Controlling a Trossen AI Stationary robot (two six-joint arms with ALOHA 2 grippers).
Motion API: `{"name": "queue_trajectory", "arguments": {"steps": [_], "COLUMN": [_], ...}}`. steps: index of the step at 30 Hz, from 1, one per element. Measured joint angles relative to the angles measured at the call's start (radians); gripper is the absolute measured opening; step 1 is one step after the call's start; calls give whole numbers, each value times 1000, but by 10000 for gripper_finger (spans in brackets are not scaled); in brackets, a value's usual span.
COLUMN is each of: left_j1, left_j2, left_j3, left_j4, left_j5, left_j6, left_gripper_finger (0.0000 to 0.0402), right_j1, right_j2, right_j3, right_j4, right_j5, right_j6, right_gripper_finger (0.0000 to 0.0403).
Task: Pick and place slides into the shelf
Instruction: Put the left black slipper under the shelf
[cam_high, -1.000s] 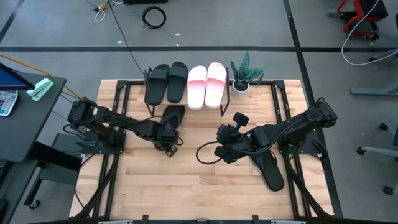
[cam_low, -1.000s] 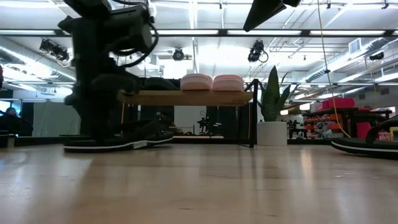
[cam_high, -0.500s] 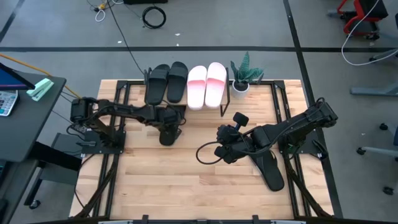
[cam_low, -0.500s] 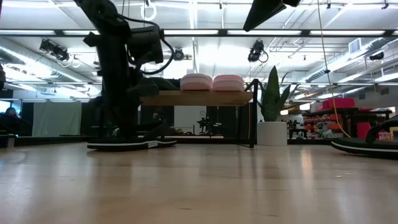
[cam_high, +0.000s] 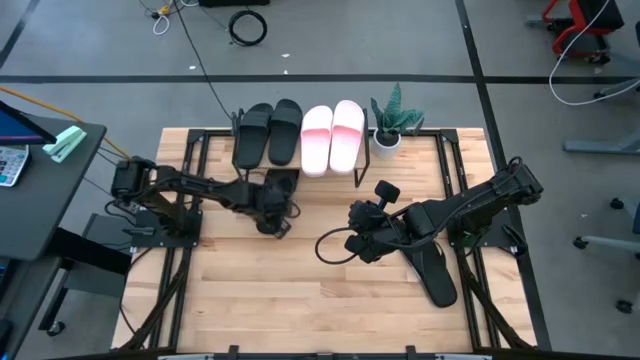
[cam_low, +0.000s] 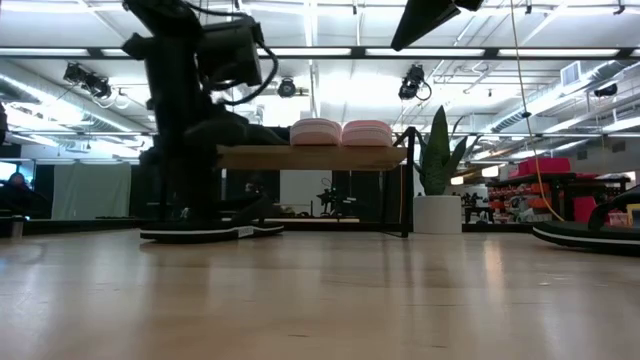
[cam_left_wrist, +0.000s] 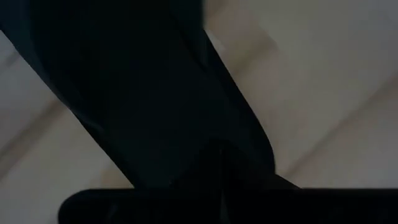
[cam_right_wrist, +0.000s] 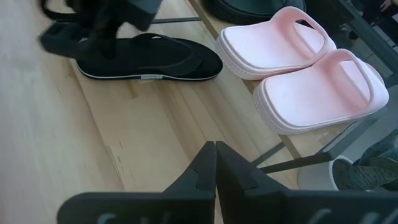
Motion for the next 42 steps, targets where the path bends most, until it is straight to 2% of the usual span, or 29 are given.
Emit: {"name": "queue_trajectory", "arguments": {"steps": [5, 10, 16, 32, 42], "left_j1": [-73, -65, -17, 192, 259], "left_j2": [7, 43, 96, 81, 80], "left_j3": [0, 0, 4, -1, -2], "left_j4": [-25, -7, 12, 153, 176], "left_j5": [4, -21, -6, -31, -14], "left_j6": [-40, -37, -1, 120, 172], "left_gripper_finger": [2, 2, 2, 2, 9], "right_j1": [0, 0, 0, 0, 0], "right_j2": [0, 0, 0, 0, 0], "right_j3": [0, 0, 0, 0, 0], "right_j4": [0, -1, -3, -8, -8], "right_j5": [0, 0, 0, 0, 0], "right_j6": [2, 2, 10, 9, 9], "right_gripper_finger": [8, 6, 8, 6, 6]}}
